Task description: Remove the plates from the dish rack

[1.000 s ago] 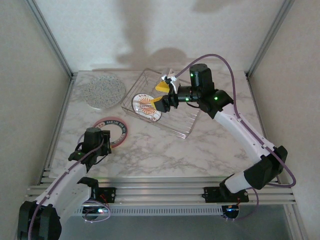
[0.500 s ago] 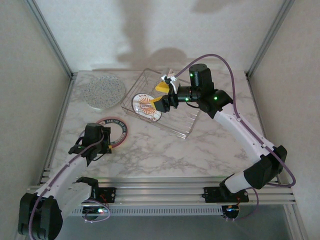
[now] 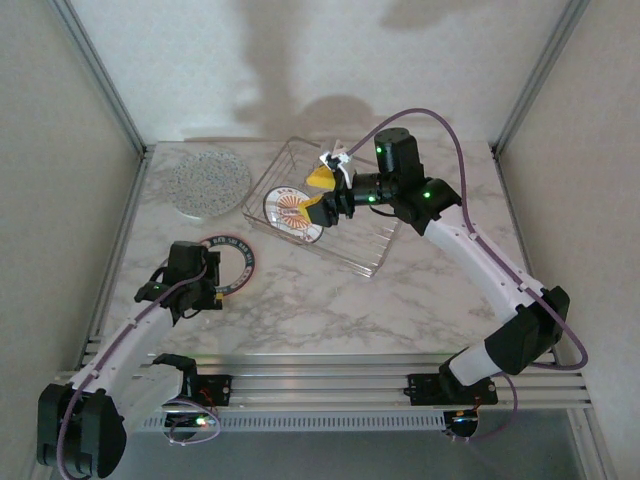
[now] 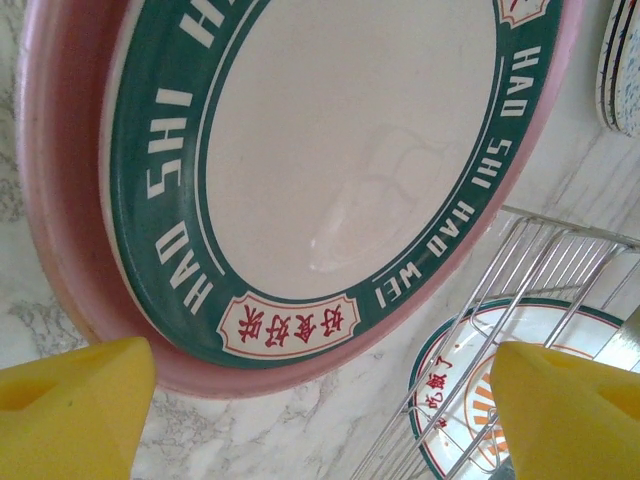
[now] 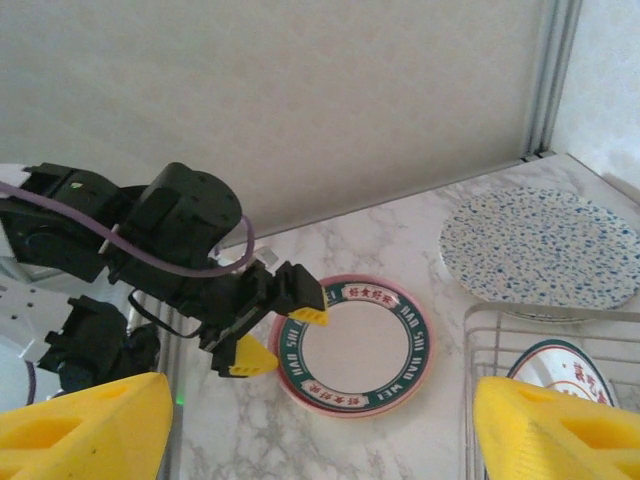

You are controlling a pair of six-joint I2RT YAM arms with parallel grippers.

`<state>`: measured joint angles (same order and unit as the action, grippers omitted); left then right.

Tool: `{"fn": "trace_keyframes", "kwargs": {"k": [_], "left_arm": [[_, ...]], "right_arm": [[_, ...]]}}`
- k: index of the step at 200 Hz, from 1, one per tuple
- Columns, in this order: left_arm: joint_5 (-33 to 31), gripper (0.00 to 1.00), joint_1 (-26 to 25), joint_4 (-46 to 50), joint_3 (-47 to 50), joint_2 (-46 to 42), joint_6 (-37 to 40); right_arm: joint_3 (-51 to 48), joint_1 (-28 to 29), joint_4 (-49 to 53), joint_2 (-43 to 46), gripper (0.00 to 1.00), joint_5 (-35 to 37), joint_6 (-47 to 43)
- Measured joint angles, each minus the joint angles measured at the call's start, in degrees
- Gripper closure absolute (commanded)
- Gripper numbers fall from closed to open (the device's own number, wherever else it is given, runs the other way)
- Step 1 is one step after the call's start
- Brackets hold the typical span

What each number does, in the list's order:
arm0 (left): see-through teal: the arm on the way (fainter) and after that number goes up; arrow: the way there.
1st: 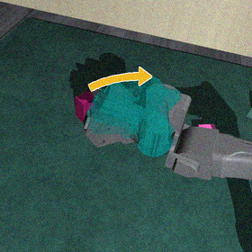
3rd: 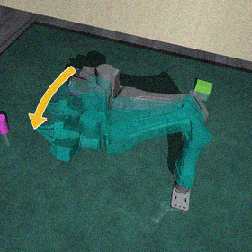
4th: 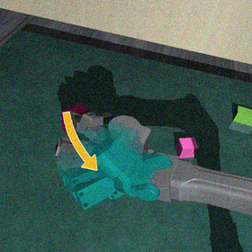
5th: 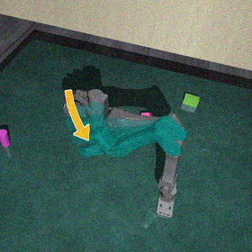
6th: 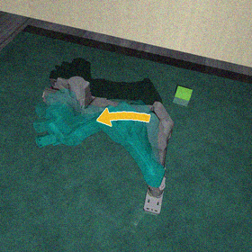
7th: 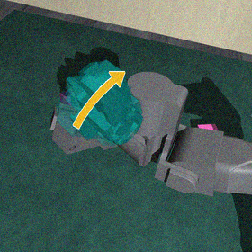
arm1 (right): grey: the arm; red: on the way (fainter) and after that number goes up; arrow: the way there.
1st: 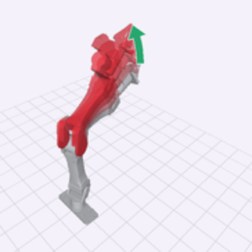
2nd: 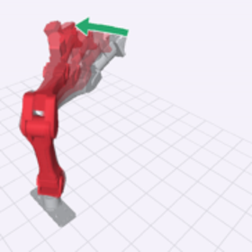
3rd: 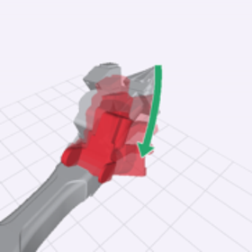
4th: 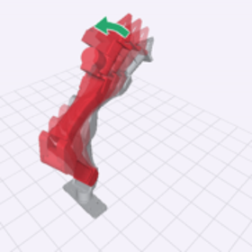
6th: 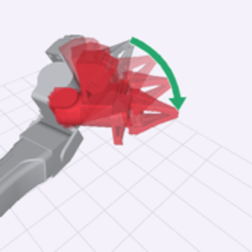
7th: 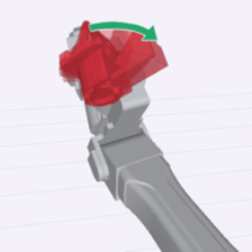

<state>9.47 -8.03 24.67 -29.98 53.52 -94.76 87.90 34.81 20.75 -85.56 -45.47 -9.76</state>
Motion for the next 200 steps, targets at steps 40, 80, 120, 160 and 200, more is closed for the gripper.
{"fn": "trace_keyframes", "kwargs": {"k": [40, 80, 120, 160, 200], "left_arm": [[1.44, 0.11, 0.0, 0.98, -0.22, 0.57, -0.94], [1.9, 0.11, 0.0, 3.69, -1.49, -0.72, -2.23], [1.88, 0.11, 0.0, 6.71, -4.11, -3.19, -3.91], [0.7, 0.12, 0.0, 9.49, -14.05, -0.68, -1.03], [-0.35, 0.14, -0.59, 7.13, -31.06, 11.19, 12.87]], "right_arm": [[0.02, 0.0, -0.15, -0.55, 0.21, -0.81, 0.11], [0.17, 0.07, 0.61, -1.03, 0.22, 5.81, -0.13], [1.07, 0.11, 3.08, -2.69, 0.21, 15.63, 0.17], [2.05, -0.04, 4.0, -8.24, 0.21, 19.15, 2.71], [3.76, -0.07, 4.87, -15.3, 0.21, 20.55, 3.56]]}}
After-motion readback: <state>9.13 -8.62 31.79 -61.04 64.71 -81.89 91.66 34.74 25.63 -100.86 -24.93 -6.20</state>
